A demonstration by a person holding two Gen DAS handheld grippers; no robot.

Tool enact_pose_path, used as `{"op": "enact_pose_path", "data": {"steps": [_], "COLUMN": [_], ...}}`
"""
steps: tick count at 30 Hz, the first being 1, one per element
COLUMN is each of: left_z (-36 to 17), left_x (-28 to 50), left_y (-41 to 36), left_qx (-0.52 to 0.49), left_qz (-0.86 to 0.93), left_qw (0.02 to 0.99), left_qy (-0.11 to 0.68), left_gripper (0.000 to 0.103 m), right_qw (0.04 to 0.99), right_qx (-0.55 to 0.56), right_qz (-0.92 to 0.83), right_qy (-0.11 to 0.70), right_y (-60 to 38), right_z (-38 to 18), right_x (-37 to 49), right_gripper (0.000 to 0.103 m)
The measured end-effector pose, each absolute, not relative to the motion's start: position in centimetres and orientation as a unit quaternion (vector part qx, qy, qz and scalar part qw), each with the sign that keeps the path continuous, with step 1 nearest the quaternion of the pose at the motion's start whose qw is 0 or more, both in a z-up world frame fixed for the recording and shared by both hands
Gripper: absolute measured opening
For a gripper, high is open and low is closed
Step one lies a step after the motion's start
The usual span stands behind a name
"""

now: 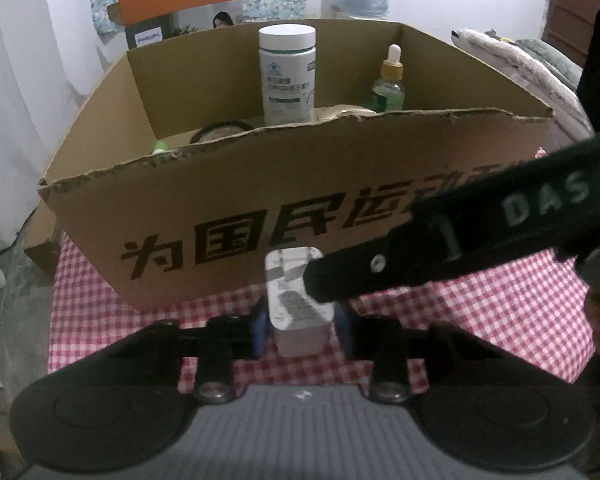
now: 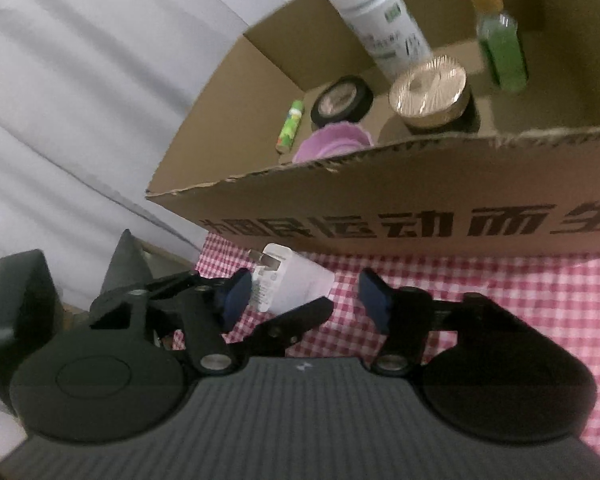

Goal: Organize rigid objects
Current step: 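Close the right gripper on the white charger plug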

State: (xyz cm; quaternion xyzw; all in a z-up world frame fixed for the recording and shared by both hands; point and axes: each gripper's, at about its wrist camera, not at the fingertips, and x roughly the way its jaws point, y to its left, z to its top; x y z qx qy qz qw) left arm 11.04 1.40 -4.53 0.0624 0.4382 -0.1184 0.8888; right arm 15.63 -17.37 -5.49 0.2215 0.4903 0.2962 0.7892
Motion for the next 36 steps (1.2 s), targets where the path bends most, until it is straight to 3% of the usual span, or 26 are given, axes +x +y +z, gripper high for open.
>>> {"op": "enact_pose_path", "data": {"steps": [6, 36], "left_z": [-4.3, -4.8], "left_x": [10.6, 8.6], "left_y": [1.0, -3.0], "left_qx": [0.043, 0.060], "left_qz": [-0.132, -0.171], "left_qw": [0.886, 0.875], "left_qy": [0.442, 0.450], "left_gripper": [0.028, 0.028], "right_qw": [0.775, 0.773], "right_qx": [0.240, 0.277], "right_qz": [0.301, 0.278], "right_qy": [0.502, 0.499], "right_y": [-17.4, -21.6], "right_z": [-6.6, -7.3], "right_x": [15.5, 11.9], "right_gripper": [0.047, 0.049]}}
